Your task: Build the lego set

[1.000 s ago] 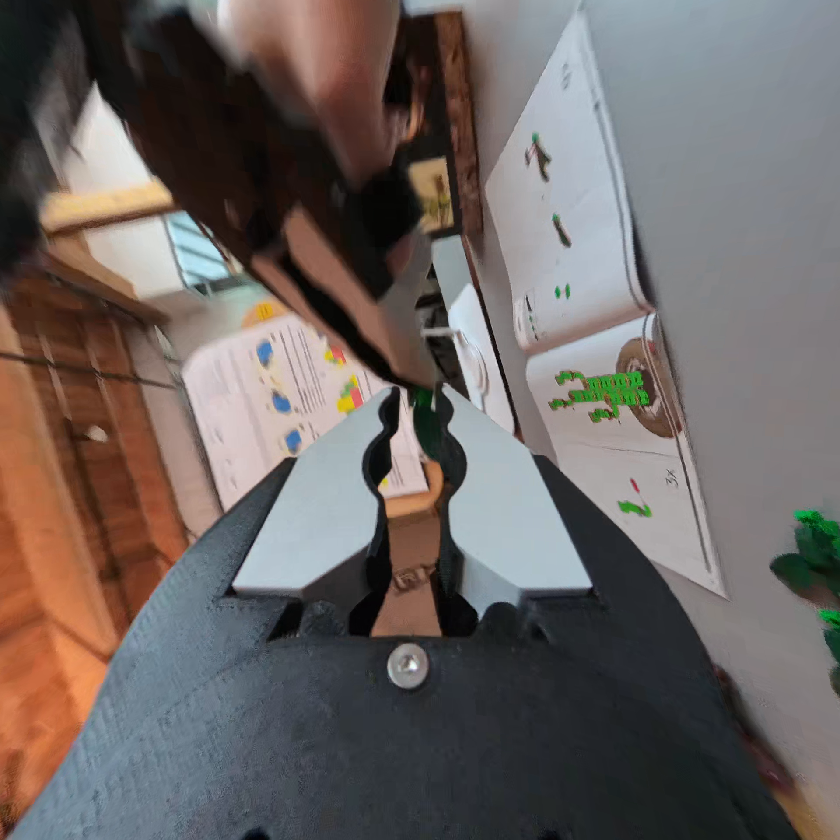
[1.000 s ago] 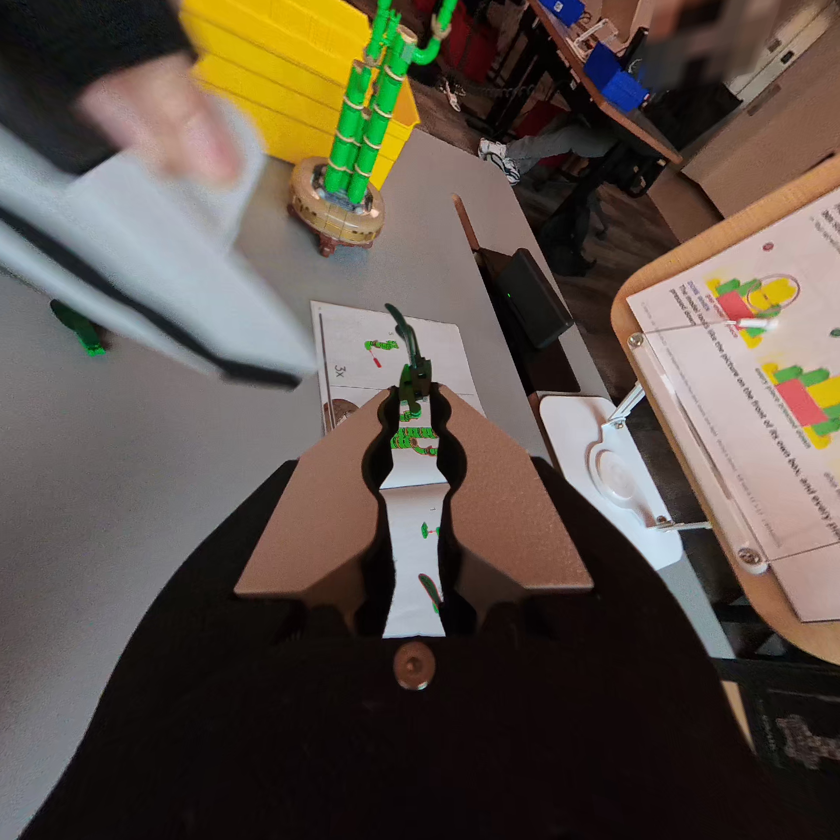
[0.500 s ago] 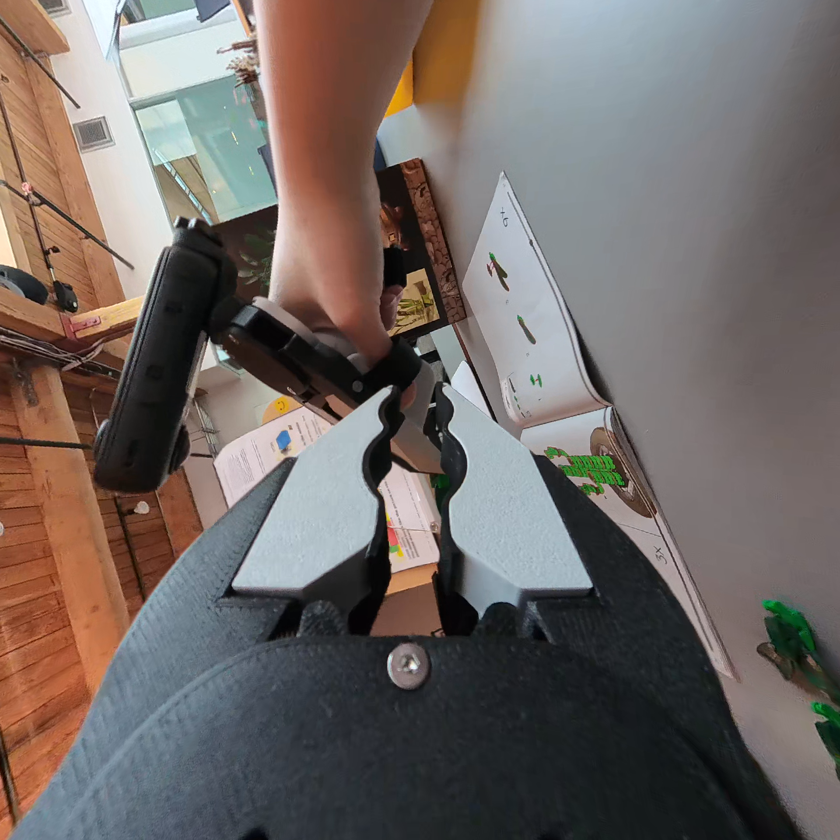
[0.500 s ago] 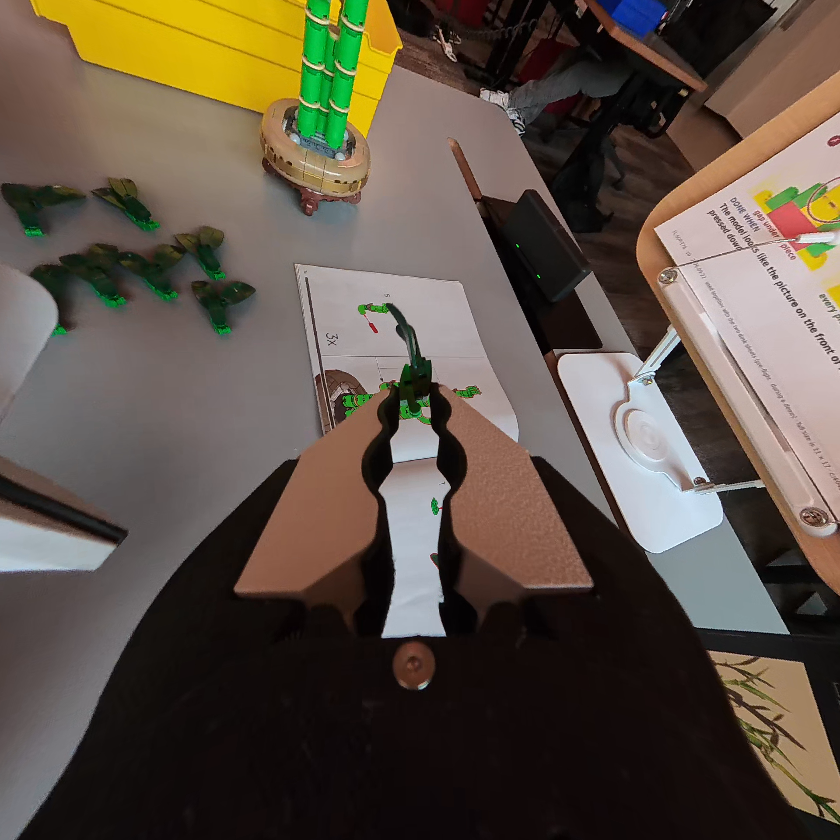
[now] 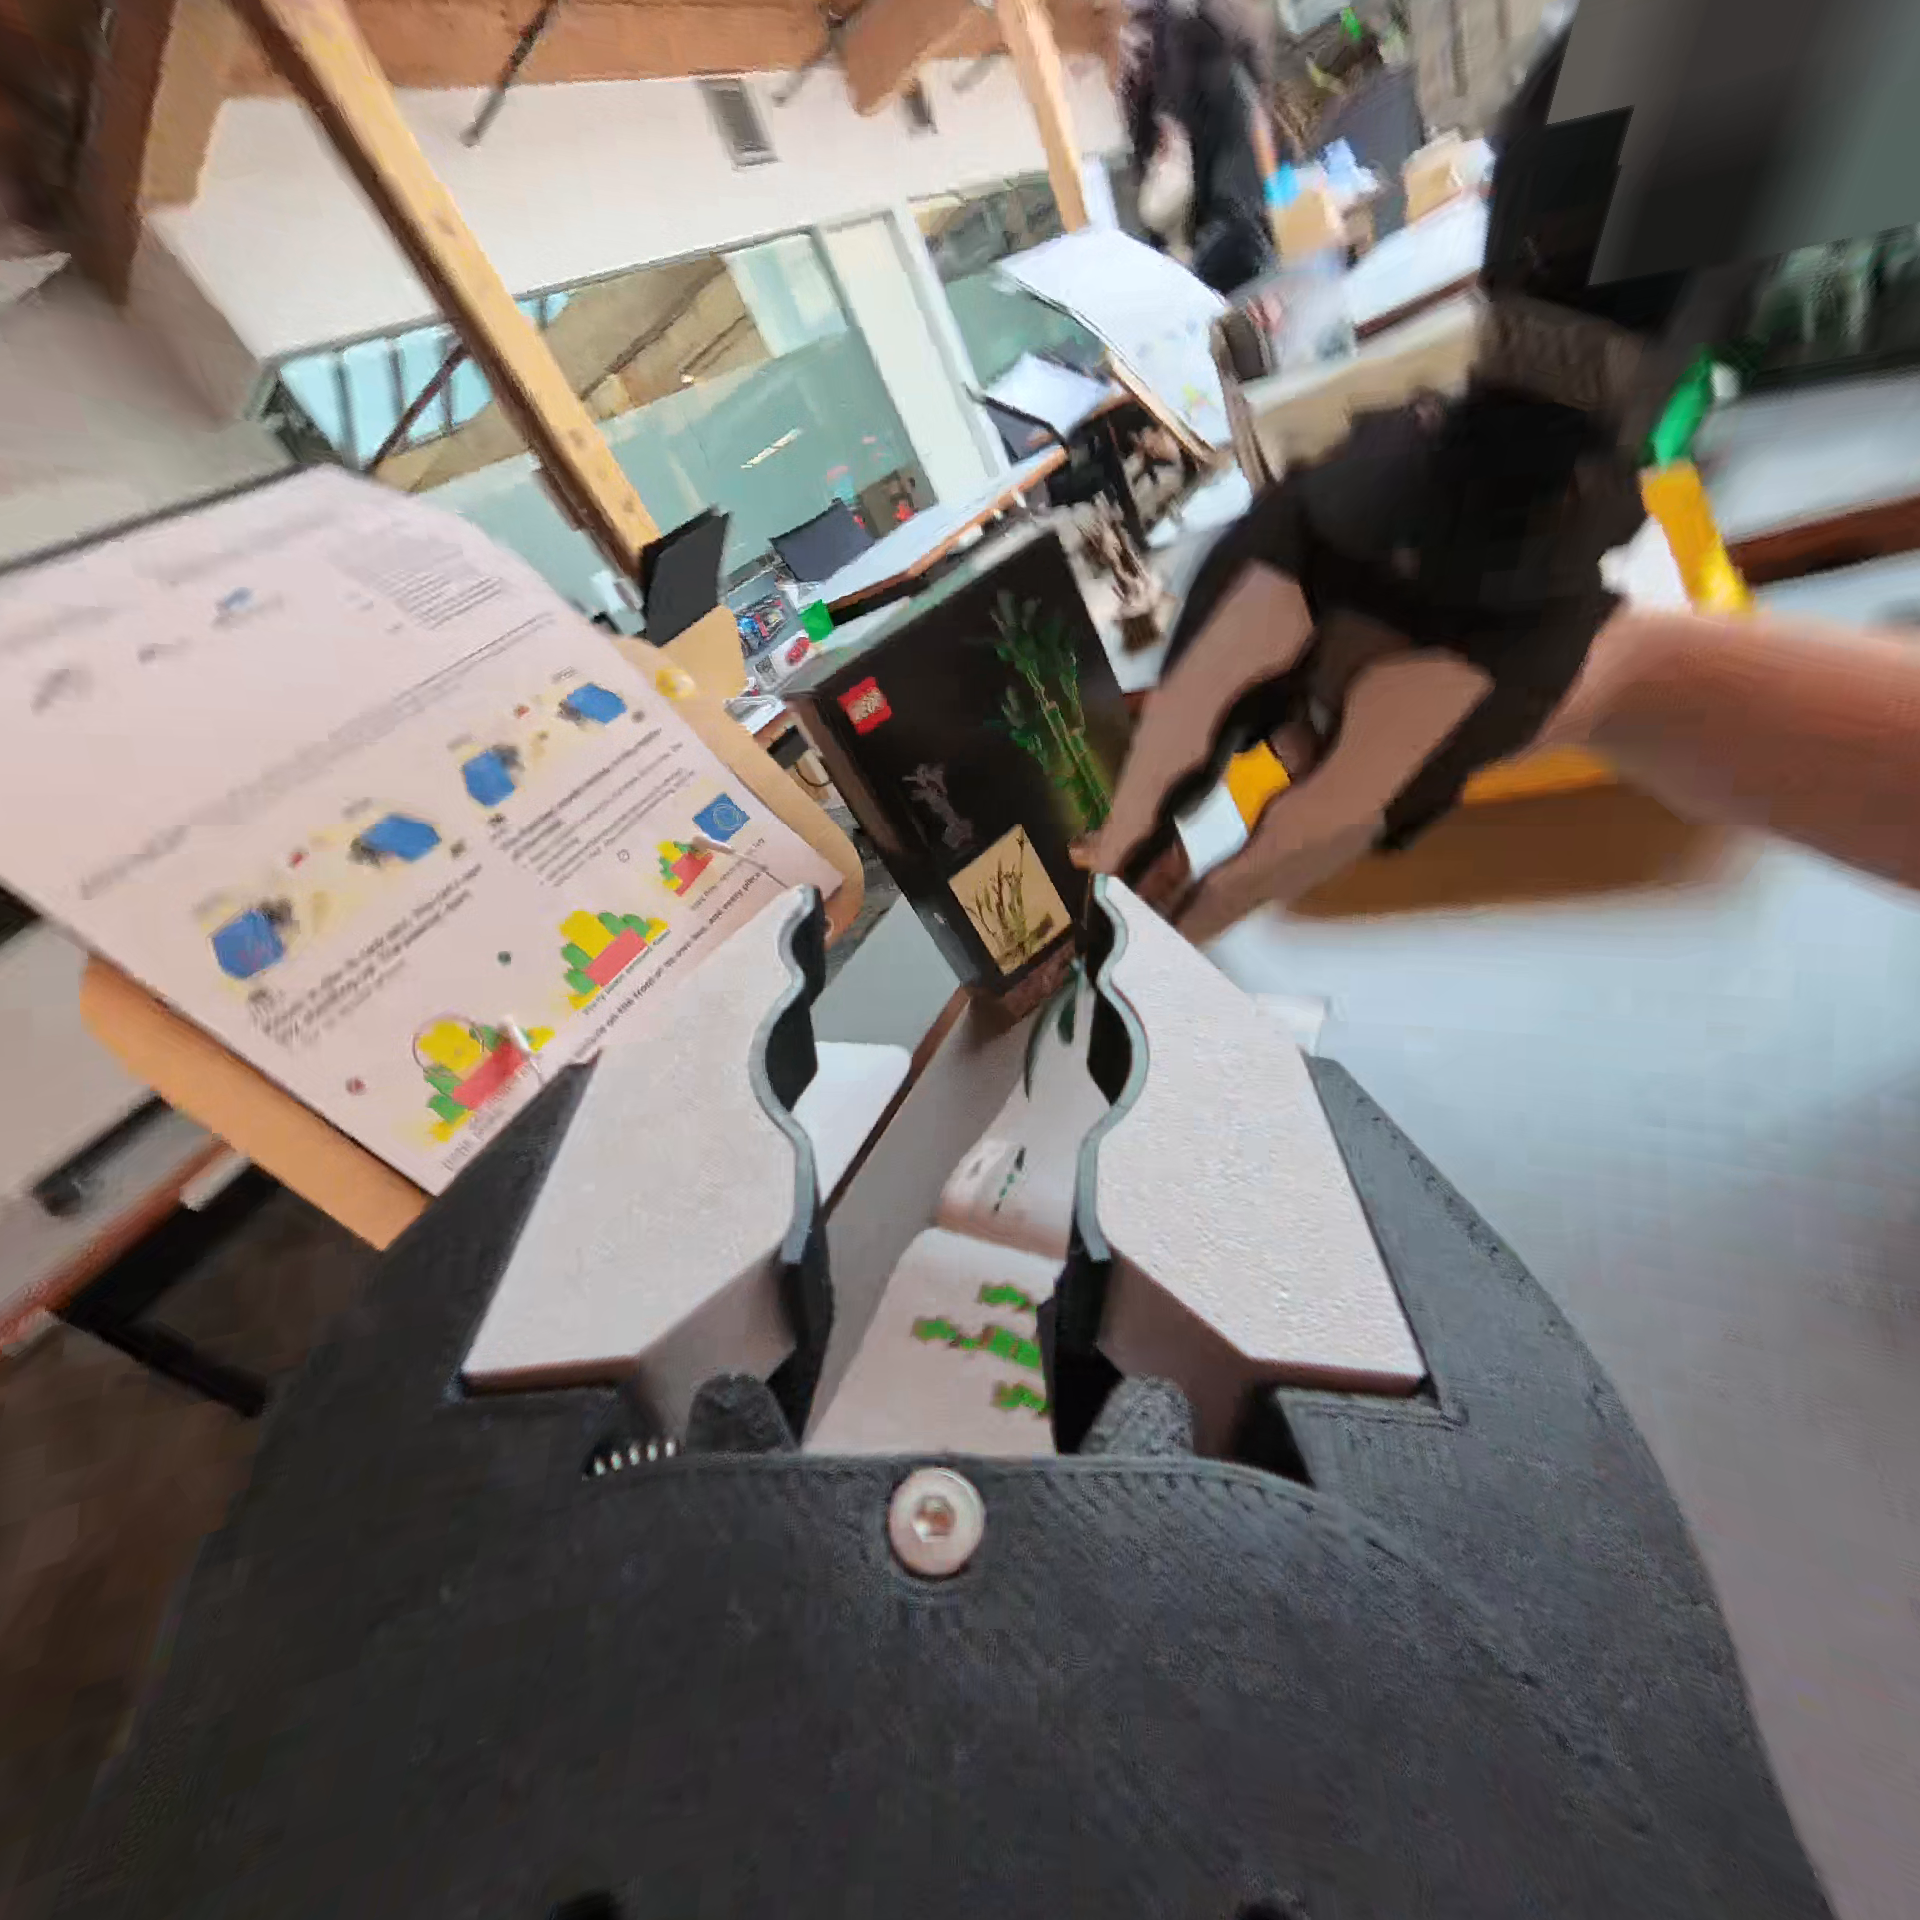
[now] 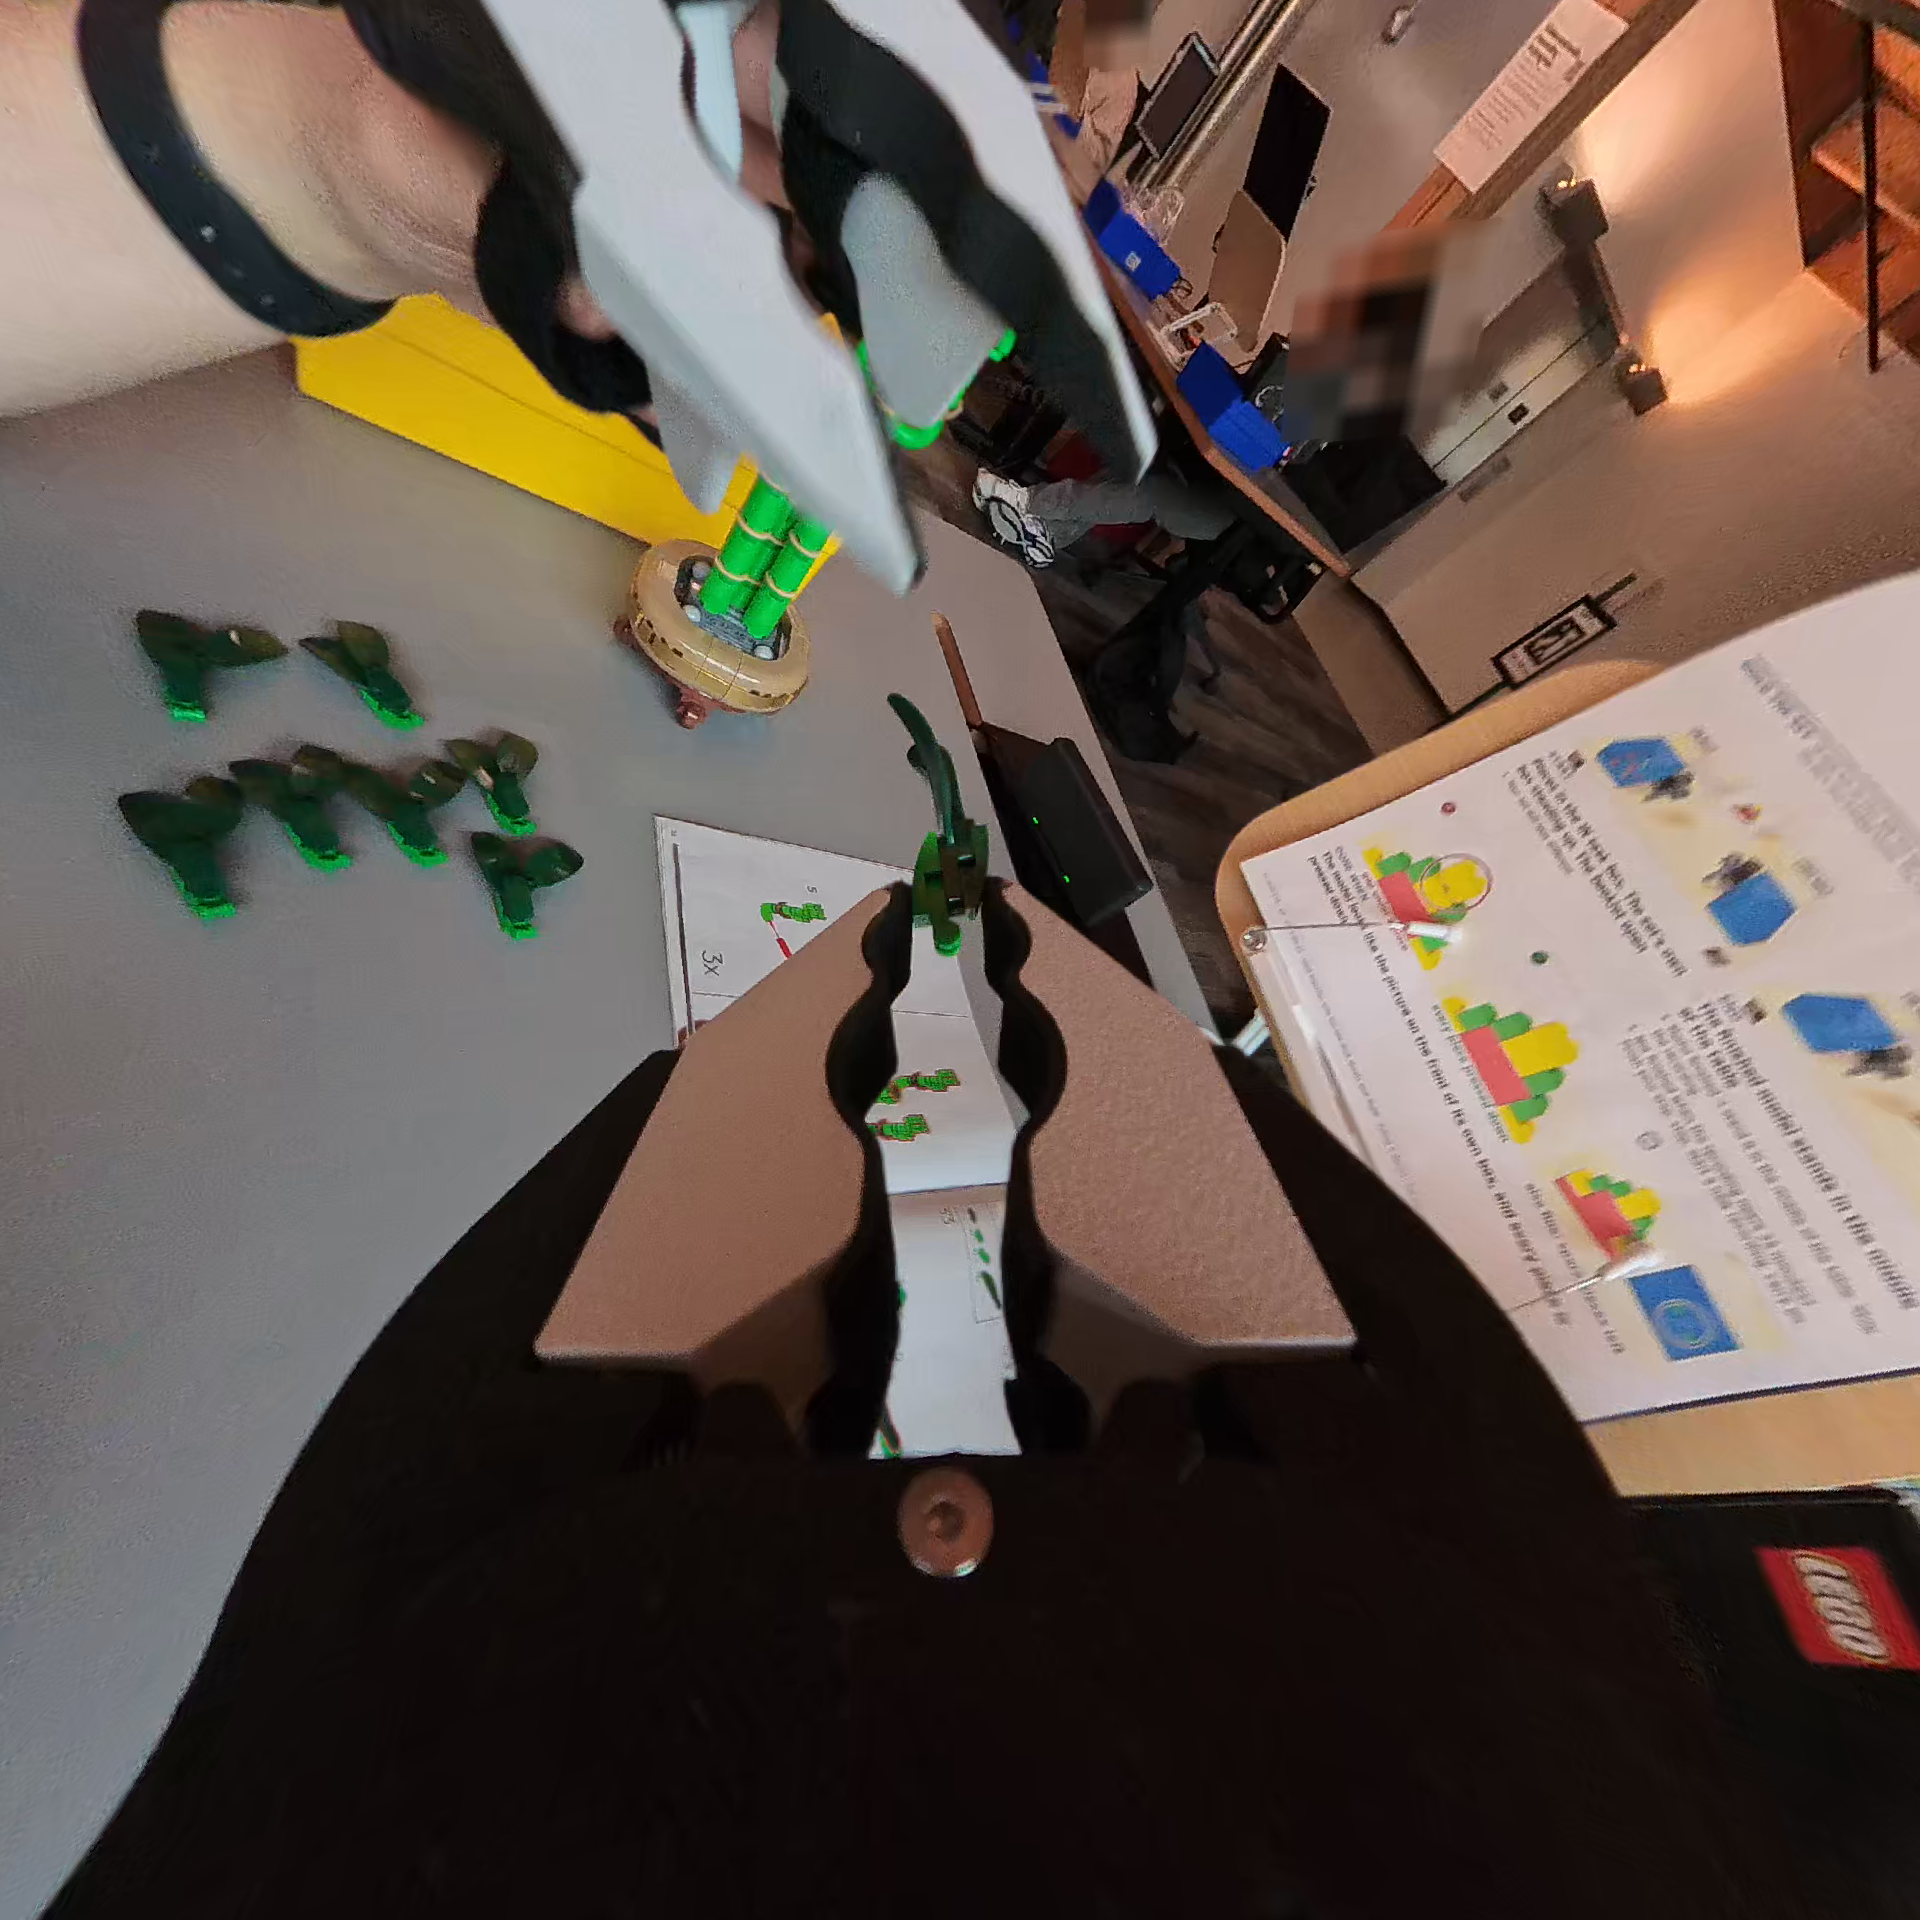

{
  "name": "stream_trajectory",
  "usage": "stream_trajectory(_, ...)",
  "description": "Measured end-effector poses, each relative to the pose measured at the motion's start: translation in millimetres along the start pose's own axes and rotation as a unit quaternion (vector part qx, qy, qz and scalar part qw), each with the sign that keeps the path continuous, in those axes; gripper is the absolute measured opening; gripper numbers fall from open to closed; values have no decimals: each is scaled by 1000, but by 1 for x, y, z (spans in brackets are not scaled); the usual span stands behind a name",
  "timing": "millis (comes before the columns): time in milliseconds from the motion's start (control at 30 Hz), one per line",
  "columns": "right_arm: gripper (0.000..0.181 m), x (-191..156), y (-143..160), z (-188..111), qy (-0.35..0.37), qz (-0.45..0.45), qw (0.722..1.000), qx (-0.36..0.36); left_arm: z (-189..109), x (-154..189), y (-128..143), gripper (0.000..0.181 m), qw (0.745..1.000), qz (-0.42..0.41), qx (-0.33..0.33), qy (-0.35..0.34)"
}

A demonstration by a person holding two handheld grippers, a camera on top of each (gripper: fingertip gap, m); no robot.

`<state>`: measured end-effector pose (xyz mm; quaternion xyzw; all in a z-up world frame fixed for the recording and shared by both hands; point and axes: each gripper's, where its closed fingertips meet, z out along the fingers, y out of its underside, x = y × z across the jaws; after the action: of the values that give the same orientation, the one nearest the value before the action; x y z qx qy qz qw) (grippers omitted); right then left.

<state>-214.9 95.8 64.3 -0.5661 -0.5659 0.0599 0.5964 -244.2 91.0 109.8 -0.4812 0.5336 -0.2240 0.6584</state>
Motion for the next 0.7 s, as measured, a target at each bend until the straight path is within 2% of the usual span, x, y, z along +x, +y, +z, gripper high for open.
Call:
stream_trajectory(100,12,-7,-13,-10,13,-75,997,-22,2,29,6,44,993,108,-26,33)
stream_trajectory(167,12,-8,-23,-17,33,-117,992,-30,5,41,0,31,991,130,-14,41)
stream_trajectory(367,11,-18,-48,-32,47,-173,984,-22,5,54,-14,27,992,114,-2,57)
stream_trajectory(567,11,-26,-73,-51,26,-132,991,11,-8,64,-42,14,991,108,38,73)
stream_trajectory(700,11,-28,-81,-57,15,-118,992,32,-13,67,-51,14,991,92,54,84)
